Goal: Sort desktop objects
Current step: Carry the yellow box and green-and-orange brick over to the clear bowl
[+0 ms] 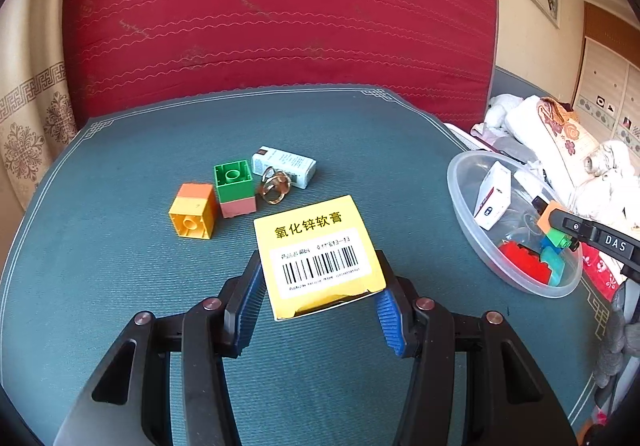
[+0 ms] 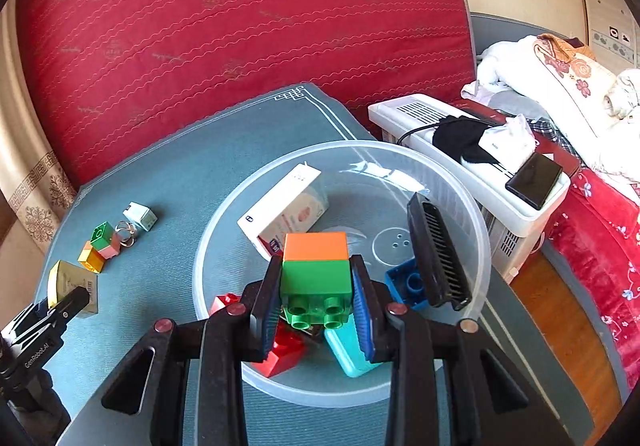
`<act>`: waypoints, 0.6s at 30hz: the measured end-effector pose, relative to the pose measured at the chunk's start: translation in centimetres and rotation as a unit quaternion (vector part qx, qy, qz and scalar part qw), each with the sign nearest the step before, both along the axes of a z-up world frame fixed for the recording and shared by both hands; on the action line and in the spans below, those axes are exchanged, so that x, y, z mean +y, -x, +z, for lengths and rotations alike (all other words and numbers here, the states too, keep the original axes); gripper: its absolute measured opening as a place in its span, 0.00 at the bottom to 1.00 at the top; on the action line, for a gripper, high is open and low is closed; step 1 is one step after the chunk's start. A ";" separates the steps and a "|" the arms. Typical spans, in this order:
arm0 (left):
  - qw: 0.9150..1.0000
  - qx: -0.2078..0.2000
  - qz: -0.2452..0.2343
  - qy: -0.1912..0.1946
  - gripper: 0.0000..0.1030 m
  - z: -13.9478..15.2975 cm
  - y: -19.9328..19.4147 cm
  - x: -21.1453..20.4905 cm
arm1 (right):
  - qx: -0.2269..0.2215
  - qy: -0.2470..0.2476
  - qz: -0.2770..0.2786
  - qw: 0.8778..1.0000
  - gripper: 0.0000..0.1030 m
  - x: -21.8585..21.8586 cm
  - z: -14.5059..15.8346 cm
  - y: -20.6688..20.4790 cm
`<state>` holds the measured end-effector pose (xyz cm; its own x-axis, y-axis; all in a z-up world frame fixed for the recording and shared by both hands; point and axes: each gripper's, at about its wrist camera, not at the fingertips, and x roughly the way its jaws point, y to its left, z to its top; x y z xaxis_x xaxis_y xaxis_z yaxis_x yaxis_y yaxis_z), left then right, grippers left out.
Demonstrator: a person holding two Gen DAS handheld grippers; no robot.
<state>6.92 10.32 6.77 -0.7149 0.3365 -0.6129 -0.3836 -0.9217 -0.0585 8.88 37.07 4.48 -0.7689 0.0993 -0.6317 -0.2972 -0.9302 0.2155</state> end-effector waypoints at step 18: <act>0.997 -0.002 -0.073 -0.004 0.53 1.3 -1.1 5.5 | -0.005 0.003 -0.023 1.000 0.34 3.1 -0.9 0.1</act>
